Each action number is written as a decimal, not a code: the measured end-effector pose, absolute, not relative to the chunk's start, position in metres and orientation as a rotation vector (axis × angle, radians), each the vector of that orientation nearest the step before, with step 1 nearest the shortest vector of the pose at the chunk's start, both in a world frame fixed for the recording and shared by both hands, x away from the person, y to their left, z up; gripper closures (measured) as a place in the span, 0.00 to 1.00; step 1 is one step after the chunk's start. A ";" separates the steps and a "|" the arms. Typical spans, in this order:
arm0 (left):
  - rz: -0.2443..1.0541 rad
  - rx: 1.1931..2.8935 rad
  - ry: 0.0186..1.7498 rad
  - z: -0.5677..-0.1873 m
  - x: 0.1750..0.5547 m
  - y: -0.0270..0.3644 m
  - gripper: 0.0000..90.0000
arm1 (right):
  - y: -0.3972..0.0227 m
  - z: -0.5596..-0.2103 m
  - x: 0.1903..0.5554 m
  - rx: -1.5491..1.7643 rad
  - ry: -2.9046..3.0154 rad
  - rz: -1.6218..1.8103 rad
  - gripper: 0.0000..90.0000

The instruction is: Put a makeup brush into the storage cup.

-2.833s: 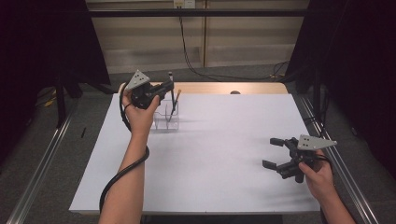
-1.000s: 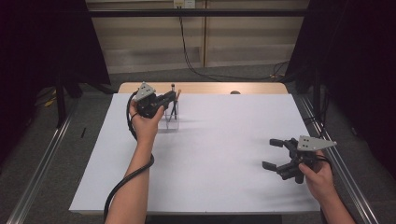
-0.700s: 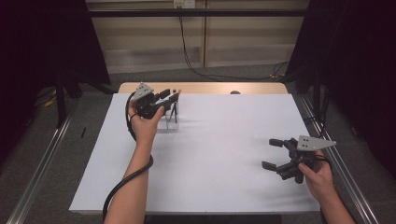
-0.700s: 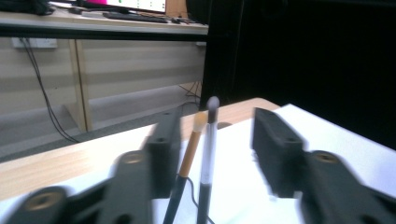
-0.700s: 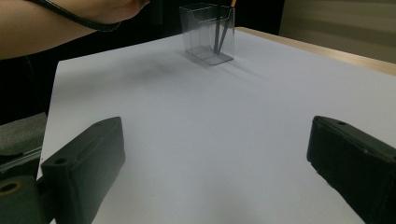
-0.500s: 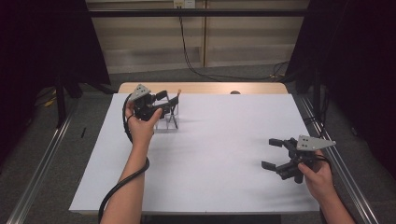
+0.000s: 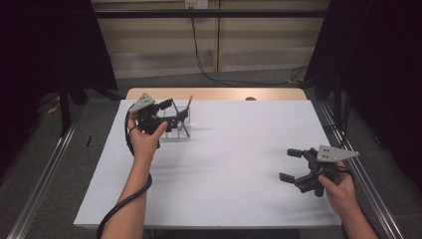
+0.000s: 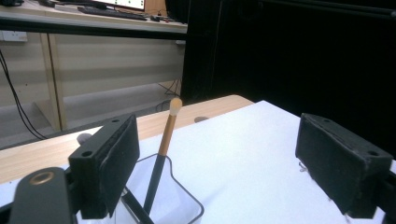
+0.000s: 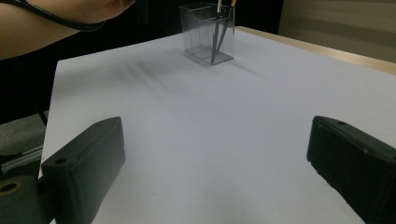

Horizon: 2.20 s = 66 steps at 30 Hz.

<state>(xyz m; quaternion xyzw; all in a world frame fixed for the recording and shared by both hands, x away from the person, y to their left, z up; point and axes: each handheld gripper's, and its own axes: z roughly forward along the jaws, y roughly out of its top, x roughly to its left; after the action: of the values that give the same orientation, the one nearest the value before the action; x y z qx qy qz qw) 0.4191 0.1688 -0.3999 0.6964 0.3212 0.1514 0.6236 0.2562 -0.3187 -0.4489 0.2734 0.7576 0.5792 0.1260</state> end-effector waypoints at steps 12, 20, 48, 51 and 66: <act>0.331 1.601 0.693 -0.394 0.405 0.183 0.08 | -0.324 -0.449 0.253 0.813 2.195 1.677 0.05; 0.328 1.620 0.666 -0.396 0.395 0.192 0.06 | -0.325 -0.450 0.250 0.818 2.194 1.668 0.05; 0.252 1.686 0.562 -0.412 0.362 0.215 0.01 | -0.328 -0.448 0.245 0.810 2.179 1.639 0.05; 0.239 1.697 0.544 -0.411 0.357 0.215 0.01 | -0.329 -0.448 0.245 0.812 2.178 1.638 0.05; 0.215 1.729 0.515 -0.417 0.342 0.227 0.01 | -0.326 -0.450 0.247 0.806 2.191 1.631 0.05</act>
<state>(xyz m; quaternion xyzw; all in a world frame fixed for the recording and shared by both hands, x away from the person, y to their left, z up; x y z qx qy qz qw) 0.3424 0.2270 -0.4171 0.7505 0.2236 0.0931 0.6149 0.2472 -0.3260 -0.4504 0.2799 0.7611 0.5665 0.1464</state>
